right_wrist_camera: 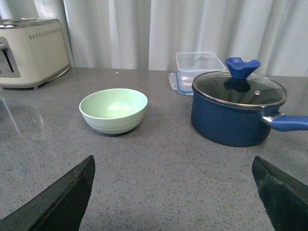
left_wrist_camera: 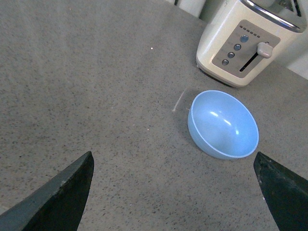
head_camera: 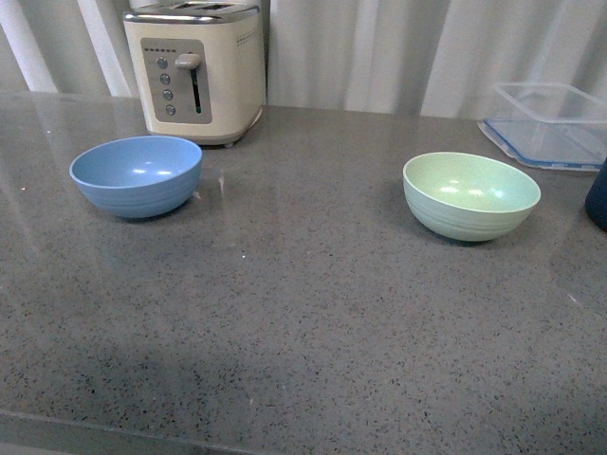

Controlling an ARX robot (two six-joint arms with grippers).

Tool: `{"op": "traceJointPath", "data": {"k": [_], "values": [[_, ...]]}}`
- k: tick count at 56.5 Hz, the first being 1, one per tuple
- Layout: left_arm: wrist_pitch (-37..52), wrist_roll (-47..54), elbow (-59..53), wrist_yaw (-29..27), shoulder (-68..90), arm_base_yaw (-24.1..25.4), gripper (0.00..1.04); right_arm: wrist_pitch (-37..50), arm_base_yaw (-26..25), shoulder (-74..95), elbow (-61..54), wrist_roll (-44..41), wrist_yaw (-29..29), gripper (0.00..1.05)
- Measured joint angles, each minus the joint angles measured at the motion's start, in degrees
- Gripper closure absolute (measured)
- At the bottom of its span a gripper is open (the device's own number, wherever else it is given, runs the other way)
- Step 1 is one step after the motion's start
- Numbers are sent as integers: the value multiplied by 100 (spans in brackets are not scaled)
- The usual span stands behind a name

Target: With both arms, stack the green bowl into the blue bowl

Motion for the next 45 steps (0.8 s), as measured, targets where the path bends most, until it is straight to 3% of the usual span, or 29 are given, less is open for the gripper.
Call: {"op": "traceJointPath", "data": {"k": [15,45], "values": [[-400,-490,1384,146,2135,-562,7,0,0,0,0,0,0,10],[-713,-885,2922,-192,4188,-1058,7,0,0,0,0,0,0,10]]}}
